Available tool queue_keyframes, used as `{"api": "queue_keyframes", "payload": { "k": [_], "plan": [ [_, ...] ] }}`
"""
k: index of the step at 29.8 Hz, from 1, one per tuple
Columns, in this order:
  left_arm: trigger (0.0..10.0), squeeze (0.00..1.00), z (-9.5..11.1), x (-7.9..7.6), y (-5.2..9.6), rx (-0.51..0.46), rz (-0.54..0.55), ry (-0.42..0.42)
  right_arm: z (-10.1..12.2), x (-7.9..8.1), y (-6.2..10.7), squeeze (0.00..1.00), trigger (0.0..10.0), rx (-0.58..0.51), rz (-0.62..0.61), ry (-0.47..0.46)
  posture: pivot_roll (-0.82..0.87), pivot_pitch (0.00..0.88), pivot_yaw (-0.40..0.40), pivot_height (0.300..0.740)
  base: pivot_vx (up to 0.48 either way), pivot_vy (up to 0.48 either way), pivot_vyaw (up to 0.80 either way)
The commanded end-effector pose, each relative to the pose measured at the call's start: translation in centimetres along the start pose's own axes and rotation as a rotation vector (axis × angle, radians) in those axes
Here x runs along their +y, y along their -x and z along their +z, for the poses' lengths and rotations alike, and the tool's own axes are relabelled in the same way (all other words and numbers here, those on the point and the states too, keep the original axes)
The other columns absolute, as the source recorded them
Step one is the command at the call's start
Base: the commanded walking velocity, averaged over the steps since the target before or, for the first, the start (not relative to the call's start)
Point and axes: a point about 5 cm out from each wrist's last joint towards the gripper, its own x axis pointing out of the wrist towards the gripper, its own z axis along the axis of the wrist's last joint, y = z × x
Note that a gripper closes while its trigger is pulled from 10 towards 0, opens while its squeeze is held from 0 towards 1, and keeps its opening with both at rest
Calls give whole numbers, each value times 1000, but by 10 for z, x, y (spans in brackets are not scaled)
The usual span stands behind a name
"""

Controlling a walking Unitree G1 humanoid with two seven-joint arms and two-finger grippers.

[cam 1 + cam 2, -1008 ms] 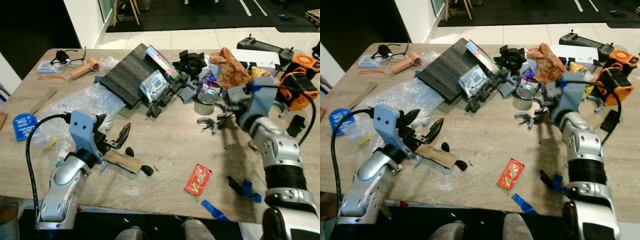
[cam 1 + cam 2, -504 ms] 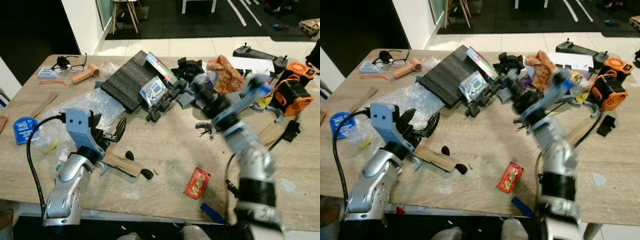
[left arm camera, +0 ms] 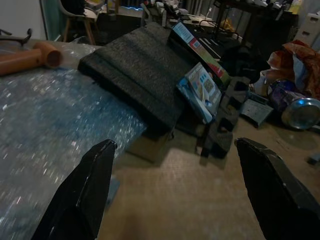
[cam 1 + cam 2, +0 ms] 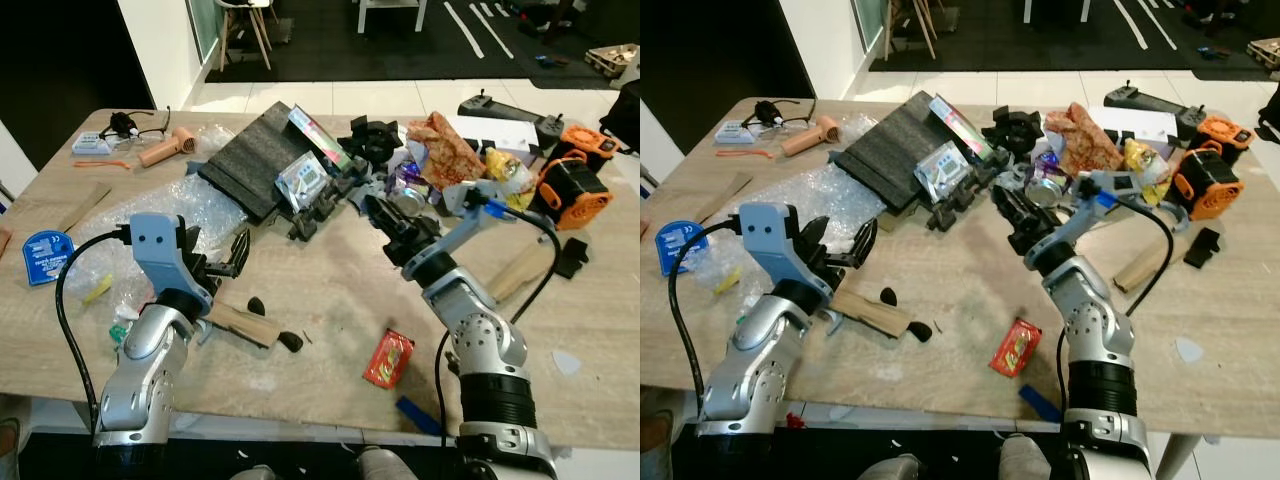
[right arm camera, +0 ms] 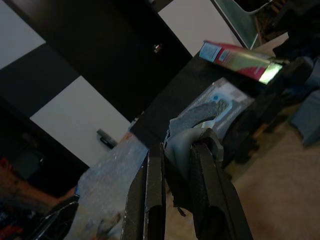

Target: Picking trash to rubbish bin

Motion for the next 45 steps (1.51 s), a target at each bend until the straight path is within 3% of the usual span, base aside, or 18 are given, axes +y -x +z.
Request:
{"api": "queue_keyframes", "payload": {
  "k": [1, 23, 33, 45],
  "plan": [
    [10000, 0, -5, 2, 1, 18, 18, 12, -4, -1, 1, 0, 10000, 11, -2, 8, -126, 0, 17, 740, -356, 0, 0],
    [10000, 0, -7, 0, 2, 24, -1, -2, -5, -7, 1, 0, 10000, 38, -62, 148, -123, 0, 25, 740, -371, 0, 0],
    [10000, 0, -8, -1, 2, 33, -25, -2, -3, -23, 1, 0, 10000, 81, -169, 282, -120, 0, 29, 740, -359, 0, 0],
    [10000, 0, -10, -3, -2, 41, -98, 34, 1, -43, 5, 0, 10000, 110, -310, 415, -123, 0, 37, 740, 0, 0, -781]
  ]
}}
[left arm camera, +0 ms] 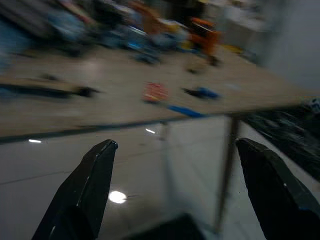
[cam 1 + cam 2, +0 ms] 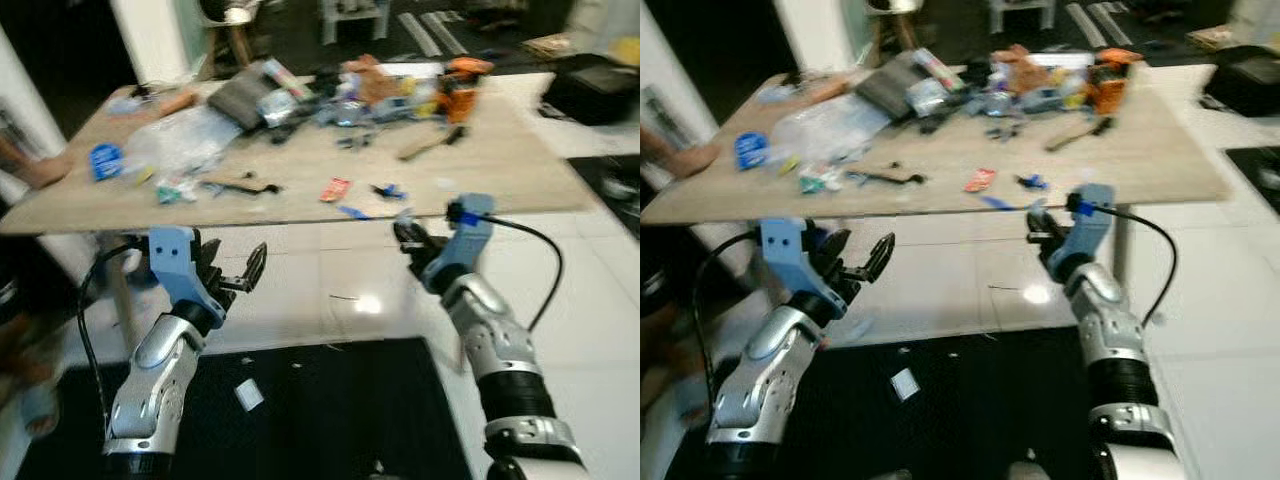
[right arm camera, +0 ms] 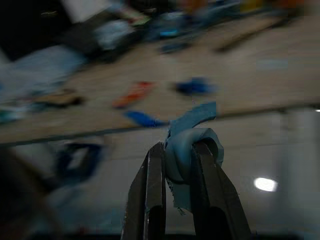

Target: Picking trash to rubbish bin

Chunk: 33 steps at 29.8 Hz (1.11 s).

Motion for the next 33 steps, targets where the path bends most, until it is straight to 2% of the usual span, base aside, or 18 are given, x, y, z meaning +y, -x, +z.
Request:
{"api": "queue_keyframes", "payload": {
  "k": [1, 6, 33],
  "plan": [
    [10000, 0, -3, 4, 0, 20, -2, 1, -5, 2, -3, 0, 10000, 19, -13, 12, -123, 0, 38, 740, 0, 0, -788],
    [10000, 0, -3, 4, -1, 25, -16, 7, -6, -3, -4, 0, 10000, 34, -41, 68, -123, 0, 38, 740, 0, 0, -788],
    [10000, 0, -4, 7, 0, 21, -23, 11, -11, -6, -6, 0, 10000, 36, -60, 41, -121, 0, 44, 740, 0, 0, -796]
  ]
}}
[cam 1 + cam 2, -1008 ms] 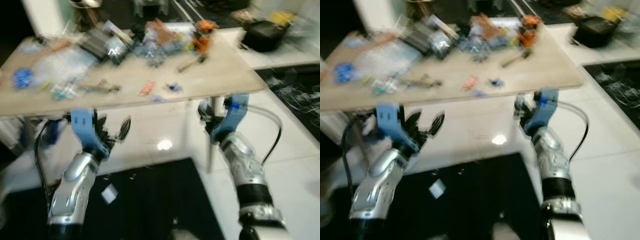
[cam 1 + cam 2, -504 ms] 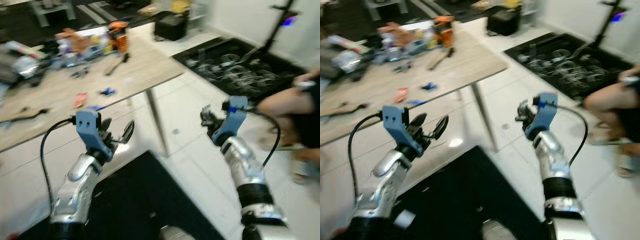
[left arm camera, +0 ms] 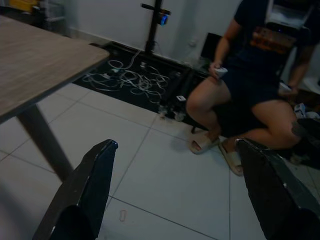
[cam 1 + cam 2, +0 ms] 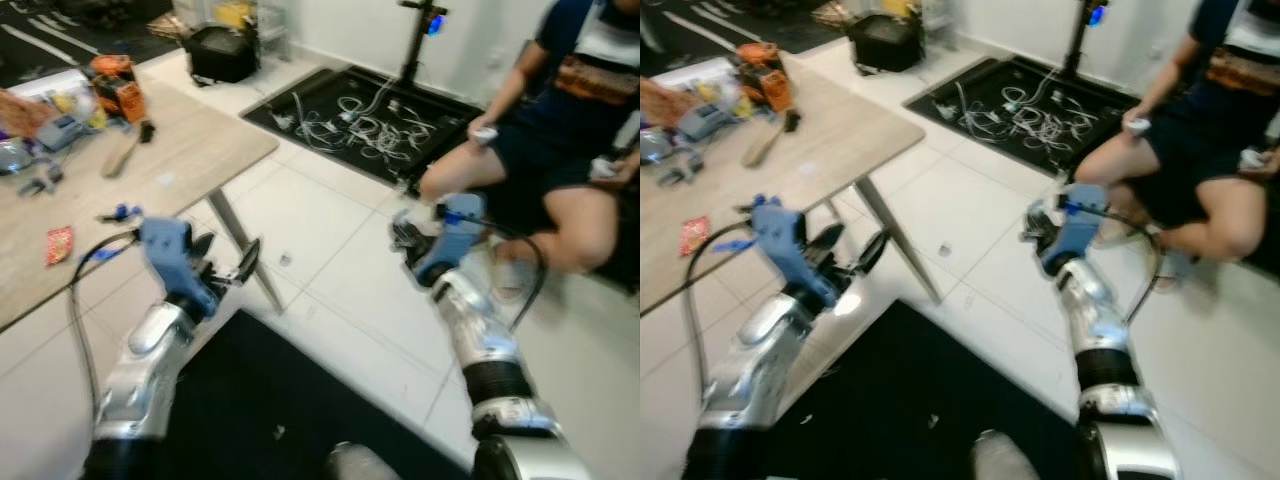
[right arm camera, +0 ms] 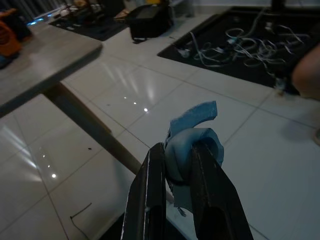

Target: Picking trash to rubbish bin

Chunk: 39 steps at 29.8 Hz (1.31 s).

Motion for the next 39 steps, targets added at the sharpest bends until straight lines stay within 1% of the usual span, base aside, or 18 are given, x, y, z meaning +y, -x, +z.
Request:
{"api": "queue_keyframes", "payload": {
  "k": [1, 3, 5, 6, 8, 9, 10, 11, 14, 17, 20, 25, 28, 30, 39],
  "plan": [
    [10000, 0, -2, 2, 2, 10, 2, 1, 0, -2, 0, 0, 10000, 2, -8, 4, -121, 0, 44, 740, 0, 0, -800],
    [10000, 0, -1, 2, 2, 6, -4, -15, 0, -1, 0, 0, 10000, 4, -2, 23, -118, 0, 42, 740, 0, 0, -800],
    [10000, 0, 0, 3, 5, 3, -17, -67, 1, -2, 1, 0, 10000, 7, 11, 82, -118, 0, 40, 740, 0, 0, -800],
    [10000, 0, 0, 3, 5, 3, -17, -67, 1, -2, 1, 0, 10000, 7, 11, 82, -118, 0, 40, 740, 0, 0, -800],
    [10000, 0, 2, 6, 7, -5, -19, -89, 2, -4, 3, 0, 10000, 7, 11, 113, -118, 0, 42, 740, 0, 0, -800],
    [10000, 0, 3, 11, 10, -8, -8, -104, 2, -10, 4, 0, 10000, 8, -3, 120, -117, 0, 42, 740, 0, 0, -788],
    [10000, 0, 4, 18, 13, -8, 13, -126, 2, -17, 7, 0, 10000, 10, -21, 130, -117, 0, 43, 740, 0, 0, -800],
    [10000, 0, 4, 18, 13, -8, 13, -126, 2, -17, 7, 0, 10000, 10, -21, 130, -117, 0, 43, 740, 0, 0, -800],
    [10000, 0, 4, 33, 22, 0, 49, -162, 0, -29, 15, 0, 10000, 18, -44, 156, -117, 0, 44, 740, 0, 0, -800],
    [10000, 0, 2, 34, 25, 5, 53, -169, -2, -31, 20, 0, 10000, 21, -44, 162, -122, 0, 47, 740, 0, 0, -800],
    [10000, 0, 1, 33, 27, 3, 55, -175, -3, -30, 20, 0, 10000, 22, -42, 169, -121, 0, 46, 740, 0, 0, -800],
    [10000, 0, 1, 34, 23, -6, 66, -175, -4, -29, 17, 0, 10000, 26, -38, 168, -113, 0, 41, 740, 0, 0, -800],
    [10000, 0, 1, 34, 20, -12, 69, -191, -5, -26, 15, 0, 10000, 30, -28, 167, -111, 0, 37, 740, 0, 0, -800],
    [10000, 0, 1, 35, 19, -14, 69, -179, -5, -25, 15, 0, 10000, 33, -25, 161, -110, 0, 36, 740, 0, 0, -800],
    [10000, 0, -2, 30, 14, -4, 37, -176, -6, -28, 14, 0, 10000, 40, -27, 153, -109, 0, 37, 740, 0, 0, -800]
  ]
}}
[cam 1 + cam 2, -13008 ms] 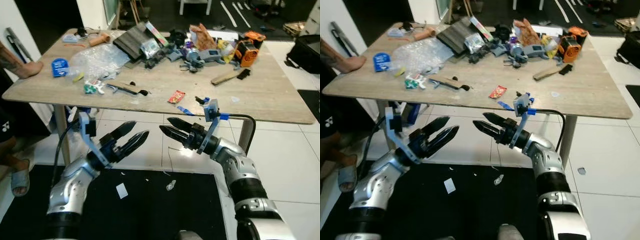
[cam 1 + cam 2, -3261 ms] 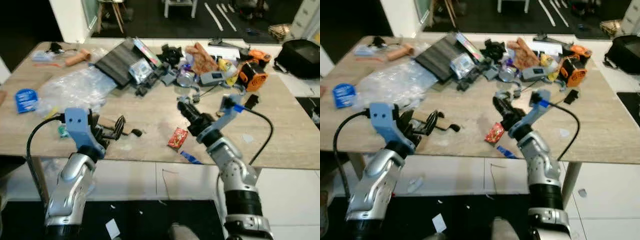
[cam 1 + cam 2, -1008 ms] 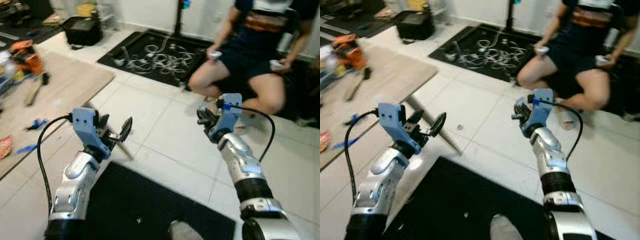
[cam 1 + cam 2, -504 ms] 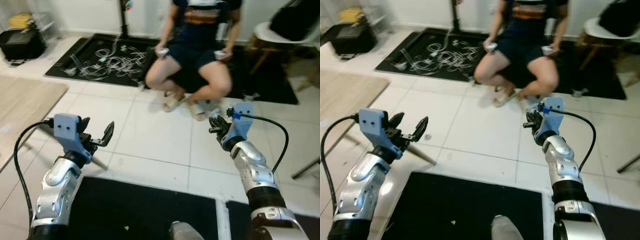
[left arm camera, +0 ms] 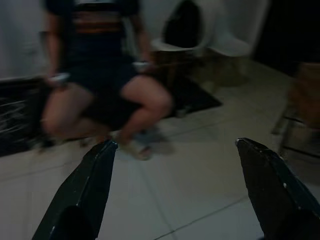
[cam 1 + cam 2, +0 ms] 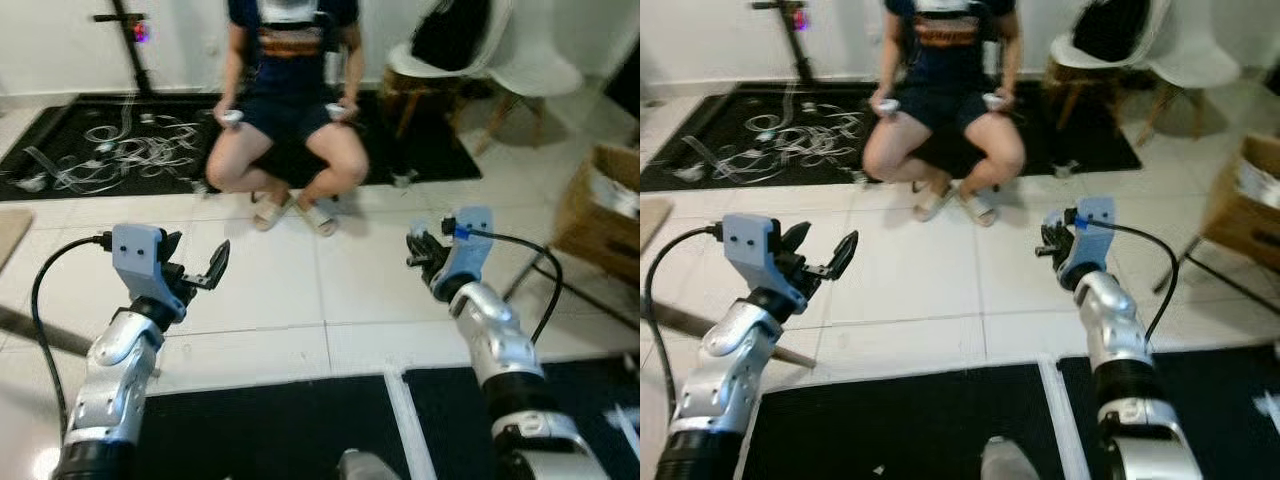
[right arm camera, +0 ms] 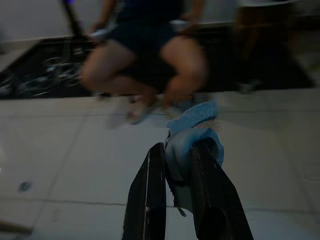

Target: Picking trash to rubbish bin

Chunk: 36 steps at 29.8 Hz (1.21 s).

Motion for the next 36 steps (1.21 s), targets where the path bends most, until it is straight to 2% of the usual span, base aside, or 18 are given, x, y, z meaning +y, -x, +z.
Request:
{"api": "queue_keyframes", "payload": {
  "k": [1, 20, 36],
  "plan": [
    [10000, 0, -3, -2, -1, 12, -14, -8, -3, -2, 1, 0, 10000, 9, -4, -8, -109, 0, 37, 740, 0, 0, -800],
    [10000, 0, -4, -1, -5, 11, -7, -24, -3, -1, -2, 0, 10000, 13, 1, -6, -112, 0, 37, 740, 0, 0, -800],
    [10000, 0, -6, 0, -6, 21, 14, -73, -5, 0, -3, 0, 10000, 16, 5, -8, -107, 0, 36, 740, 0, 0, -800]
  ]
}}
